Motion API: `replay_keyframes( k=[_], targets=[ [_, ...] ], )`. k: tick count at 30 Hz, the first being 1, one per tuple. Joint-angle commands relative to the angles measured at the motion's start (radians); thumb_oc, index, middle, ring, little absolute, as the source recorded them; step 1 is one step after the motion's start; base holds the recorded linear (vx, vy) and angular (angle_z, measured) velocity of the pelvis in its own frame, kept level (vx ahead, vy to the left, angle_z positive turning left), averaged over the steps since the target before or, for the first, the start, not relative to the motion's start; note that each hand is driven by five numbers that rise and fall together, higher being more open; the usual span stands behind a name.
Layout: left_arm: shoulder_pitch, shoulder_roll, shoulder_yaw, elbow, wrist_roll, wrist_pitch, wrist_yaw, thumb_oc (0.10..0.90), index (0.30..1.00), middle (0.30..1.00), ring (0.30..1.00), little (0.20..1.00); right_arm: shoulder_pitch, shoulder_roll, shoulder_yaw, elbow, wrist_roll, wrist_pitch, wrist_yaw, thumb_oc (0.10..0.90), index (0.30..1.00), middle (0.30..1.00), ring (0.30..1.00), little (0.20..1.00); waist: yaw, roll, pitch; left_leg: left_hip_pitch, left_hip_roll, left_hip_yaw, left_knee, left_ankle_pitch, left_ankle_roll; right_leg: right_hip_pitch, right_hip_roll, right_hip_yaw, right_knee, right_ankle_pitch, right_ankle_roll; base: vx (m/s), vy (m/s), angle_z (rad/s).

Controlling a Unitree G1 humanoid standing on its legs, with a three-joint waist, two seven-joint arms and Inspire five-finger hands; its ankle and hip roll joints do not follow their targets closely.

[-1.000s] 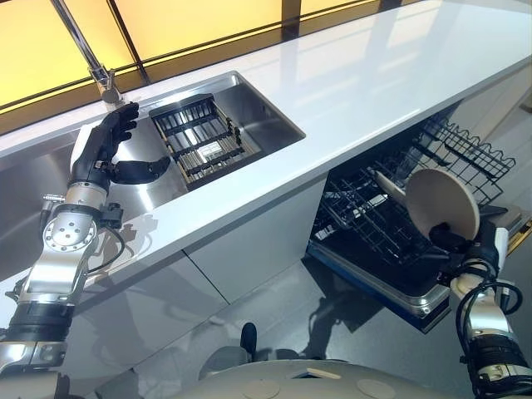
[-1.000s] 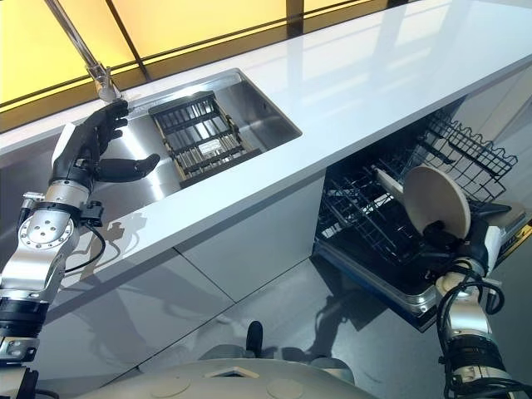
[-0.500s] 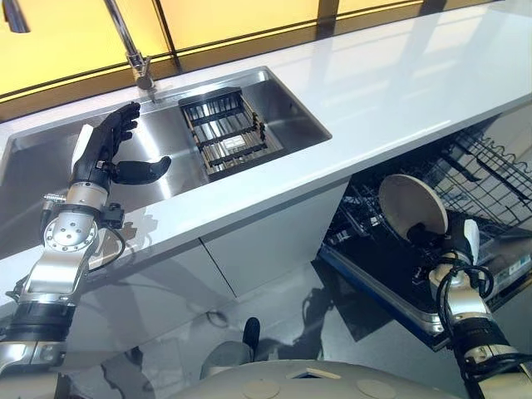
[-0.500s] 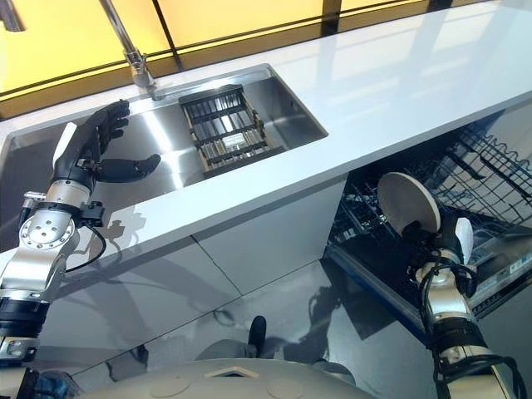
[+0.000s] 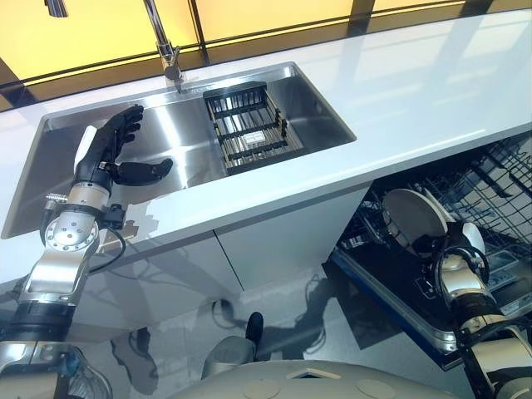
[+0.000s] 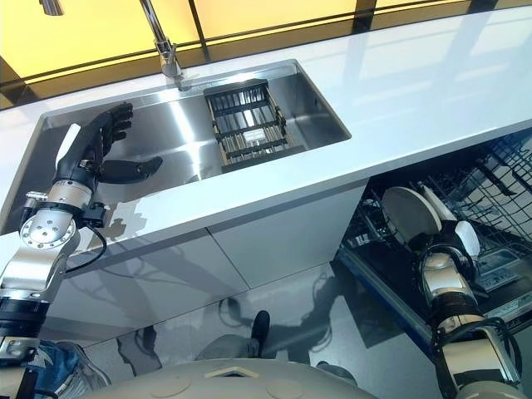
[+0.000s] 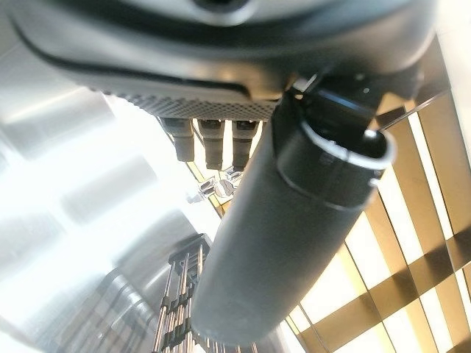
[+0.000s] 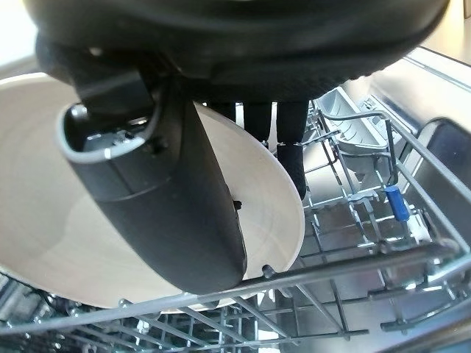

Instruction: Pick up plates and place into dishwasher.

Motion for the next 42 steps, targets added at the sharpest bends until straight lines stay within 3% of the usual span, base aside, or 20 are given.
replay_keyframes(
  k=[1, 10, 18, 26, 28, 29, 34, 42],
  targets=[
    [-0.136, 0.068, 0.015, -0.092, 0.004, -0.062, 0.015, 0.8, 0.9, 0.9, 0.9, 0.9, -0.036, -0.04, 0.089, -0.018, 0.003, 0.004, -0.007, 0.8, 0.9, 0.9, 0.9, 0.9, 0.027, 0.001, -0.02, 0.105, -0.01, 0.037, 0.012, -0.138, -0.004, -0.095, -0.001, 0.01, 0.068, 0.037, -0.014, 0.05, 0.008, 0.01],
    [-0.098, 0.043, 0.031, -0.099, 0.03, -0.077, 0.026, 0.8, 0.9, 0.9, 0.9, 0.9, 0.029, -0.015, 0.031, -0.289, 0.016, -0.029, -0.088, 0.8, 0.9, 0.9, 0.9, 0.9, -0.002, -0.003, -0.028, 0.128, -0.011, 0.049, 0.007, -0.15, 0.008, -0.088, 0.004, 0.035, 0.073, 0.032, -0.011, 0.0, 0.001, 0.0],
    [-0.064, 0.041, 0.074, -0.103, 0.032, -0.095, 0.028, 0.8, 0.9, 0.9, 0.9, 0.9, 0.089, -0.025, -0.073, -0.52, -0.025, -0.114, -0.125, 0.8, 0.9, 0.9, 0.9, 0.9, -0.034, -0.011, -0.046, 0.137, -0.012, 0.078, 0.006, -0.154, 0.018, -0.092, 0.009, 0.057, 0.067, 0.041, -0.003, -0.02, 0.001, -0.05],
    [-0.038, 0.049, 0.109, -0.109, 0.028, -0.098, 0.032, 0.8, 0.9, 0.9, 0.9, 0.9, 0.133, -0.03, -0.143, -0.615, -0.02, -0.175, -0.159, 0.8, 0.9, 0.9, 0.9, 0.9, -0.05, -0.017, -0.064, 0.146, -0.011, 0.102, 0.006, -0.165, 0.022, -0.09, 0.011, 0.071, 0.061, 0.042, 0.001, -0.02, -0.006, -0.06],
    [-0.028, 0.051, 0.123, -0.11, 0.028, -0.105, 0.034, 0.8, 0.9, 0.9, 0.9, 0.9, 0.145, -0.023, -0.176, -0.656, 0.037, -0.238, -0.168, 0.8, 0.9, 0.9, 0.9, 0.9, -0.058, -0.021, -0.07, 0.152, -0.01, 0.113, 0.006, -0.169, 0.025, -0.089, 0.012, 0.076, 0.061, 0.042, 0.002, -0.03, -0.013, -0.02],
    [-0.024, 0.051, 0.131, -0.108, 0.03, -0.113, 0.031, 0.8, 0.9, 0.9, 0.9, 0.9, 0.148, -0.011, -0.192, -0.683, 0.075, -0.3, -0.181, 0.8, 0.9, 0.9, 0.9, 0.9, -0.061, -0.022, -0.072, 0.154, -0.011, 0.117, 0.006, -0.171, 0.027, -0.09, 0.012, 0.081, 0.063, 0.042, 0.002, -0.04, -0.02, -0.05],
    [-0.014, 0.053, 0.152, -0.087, 0.029, -0.141, 0.023, 0.8, 0.9, 0.9, 0.9, 0.9, 0.164, 0.032, -0.223, -0.726, 0.196, -0.427, -0.183, 0.8, 0.9, 0.9, 0.9, 0.9, -0.073, -0.022, -0.08, 0.159, -0.011, 0.135, 0.006, -0.178, 0.03, -0.095, 0.01, 0.094, 0.063, 0.045, 0.006, -0.03, -0.019, -0.11],
    [0.001, 0.07, 0.182, -0.081, 0.013, -0.151, 0.012, 0.8, 0.9, 0.9, 0.9, 0.9, 0.198, 0.096, -0.277, -0.71, 0.401, -0.531, -0.165, 0.8, 0.9, 0.9, 0.9, 0.9, -0.096, -0.02, -0.086, 0.166, -0.011, 0.164, 0.009, -0.188, 0.035, -0.1, 0.01, 0.116, 0.06, 0.051, 0.008, -0.01, -0.021, -0.1]
  ],
)
